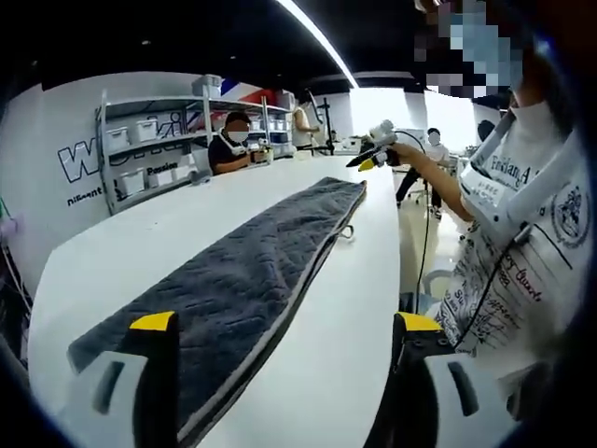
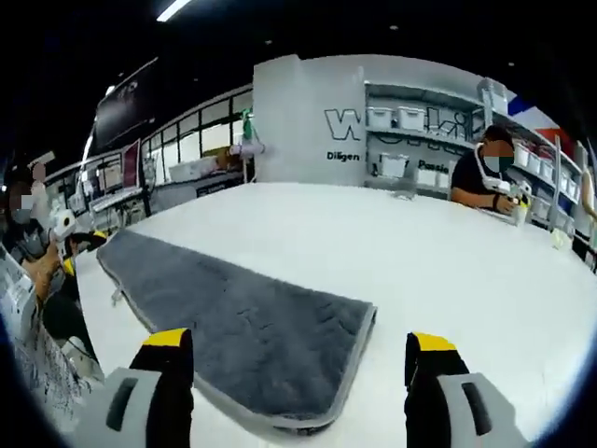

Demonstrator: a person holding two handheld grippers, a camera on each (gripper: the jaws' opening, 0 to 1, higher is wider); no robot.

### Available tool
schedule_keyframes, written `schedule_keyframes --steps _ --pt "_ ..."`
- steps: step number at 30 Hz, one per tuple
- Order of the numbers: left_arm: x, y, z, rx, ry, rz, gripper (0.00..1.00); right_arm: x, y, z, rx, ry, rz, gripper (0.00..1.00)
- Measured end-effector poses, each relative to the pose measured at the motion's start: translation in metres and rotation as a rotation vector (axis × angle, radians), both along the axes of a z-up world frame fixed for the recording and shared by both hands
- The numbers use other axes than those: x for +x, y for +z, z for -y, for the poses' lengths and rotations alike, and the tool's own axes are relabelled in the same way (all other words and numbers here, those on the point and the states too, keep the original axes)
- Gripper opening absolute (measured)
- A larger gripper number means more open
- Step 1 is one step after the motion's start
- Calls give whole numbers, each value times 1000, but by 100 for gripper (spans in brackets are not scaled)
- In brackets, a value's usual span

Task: Fold the towel on the table until its edges align and the towel forms a compact rectangular stack.

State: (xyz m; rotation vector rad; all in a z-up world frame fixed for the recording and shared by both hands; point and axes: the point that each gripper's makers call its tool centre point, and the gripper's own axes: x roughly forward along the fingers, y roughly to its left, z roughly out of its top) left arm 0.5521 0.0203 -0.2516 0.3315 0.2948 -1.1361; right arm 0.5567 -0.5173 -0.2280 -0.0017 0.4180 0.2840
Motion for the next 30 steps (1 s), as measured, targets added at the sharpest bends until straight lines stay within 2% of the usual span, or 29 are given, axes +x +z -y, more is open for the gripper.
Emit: schedule_keyframes --steps 2,5,6,9,11,17,20,23,24,27,30 --pt "0 -1 -1 4 6 -1 99 11 4 15 50 -59 8 88" --pt "0 0 -2 -7 14 -1 99 27 0 30 36 -81 -9 62" --pt "-1 1 -3 -12 17 -2 99 32 -7 36 14 -89 -38 57" --pt "-3 -1 -6 -9 25 -4 99 40 -28 44 -37 -90 -127 53" --pt "-4 -2 -9 -6 31 -7 99 45 -38 44 -49 -79 -162 46" --pt "-5 -3 -15 -10 48 -11 99 55 -52 32 0 -67 -181 30" --pt "-5 -4 -18 -6 55 -10 99 57 -59 29 4 -63 -204 30" --pt "-6 -3 -21 -11 63 -7 99 57 -66 34 -27 -76 -231 31" --pt "-7 -3 -21 -14 63 -7 99 54 -69 28 -27 -76 -235 30" --pt "-8 -4 -22 -17 65 -8 99 54 -70 22 6 -66 -234 25" --pt "-8 -7 -24 -13 66 -11 99 56 -70 26 30 -73 -232 20"
